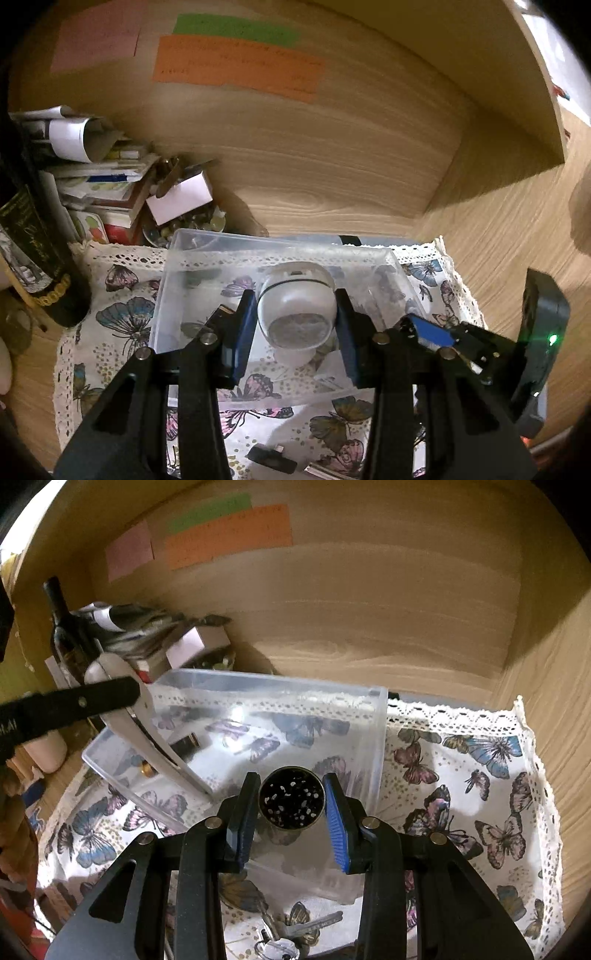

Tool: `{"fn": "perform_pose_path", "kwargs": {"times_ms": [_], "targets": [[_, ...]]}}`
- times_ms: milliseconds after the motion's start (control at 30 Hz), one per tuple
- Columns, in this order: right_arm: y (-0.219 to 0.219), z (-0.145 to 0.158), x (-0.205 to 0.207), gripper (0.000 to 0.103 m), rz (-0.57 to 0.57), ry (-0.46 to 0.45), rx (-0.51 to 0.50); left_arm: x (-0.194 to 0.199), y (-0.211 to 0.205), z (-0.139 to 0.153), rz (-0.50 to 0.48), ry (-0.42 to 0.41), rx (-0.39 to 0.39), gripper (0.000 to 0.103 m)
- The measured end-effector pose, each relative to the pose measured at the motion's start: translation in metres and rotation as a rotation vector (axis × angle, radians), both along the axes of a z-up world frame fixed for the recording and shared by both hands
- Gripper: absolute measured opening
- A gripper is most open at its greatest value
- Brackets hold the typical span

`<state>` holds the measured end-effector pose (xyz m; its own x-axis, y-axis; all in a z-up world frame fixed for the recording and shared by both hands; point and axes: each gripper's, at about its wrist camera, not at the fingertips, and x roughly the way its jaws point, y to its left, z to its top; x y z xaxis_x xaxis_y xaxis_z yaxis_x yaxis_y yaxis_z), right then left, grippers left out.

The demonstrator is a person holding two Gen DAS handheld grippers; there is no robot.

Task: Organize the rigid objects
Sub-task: 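Place the lint remover in the box with the left tool while the right tool drops the grinder in, then grasp the silver metal cylinder with the left tool while the right tool grasps a small black part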

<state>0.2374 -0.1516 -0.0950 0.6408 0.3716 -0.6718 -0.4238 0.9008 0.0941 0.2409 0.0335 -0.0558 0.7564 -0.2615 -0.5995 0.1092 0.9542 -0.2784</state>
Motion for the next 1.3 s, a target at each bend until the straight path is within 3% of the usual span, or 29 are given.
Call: {"fn": "perform_pose_path", "kwargs": {"times_ms": [300,633,933,1167,1300], "targets": [[0.003,-0.004,0.001,0.032,0.006,0.003,-0.012,0.019,0.012,-0.012,0.099,0.065,0.070,0.047],[-0.003,0.016,-0.011,0.037,0.007,-0.046,0.024,0.000,0.005,0.008,0.106,-0.004,0.145,0.072],[-0.013,0.043,-0.044,0.052,-0.010,-0.150,0.038,-0.044,-0.008,0.017,0.110,-0.067,0.221,0.096],[-0.033,0.041,-0.069,0.061,-0.033,-0.159,0.016,-0.073,-0.022,-0.004,0.066,-0.011,0.220,0.098],[-0.046,0.030,-0.079,0.064,-0.052,-0.125,0.008,-0.082,-0.034,-0.031,0.037,0.071,0.227,0.098]]}}
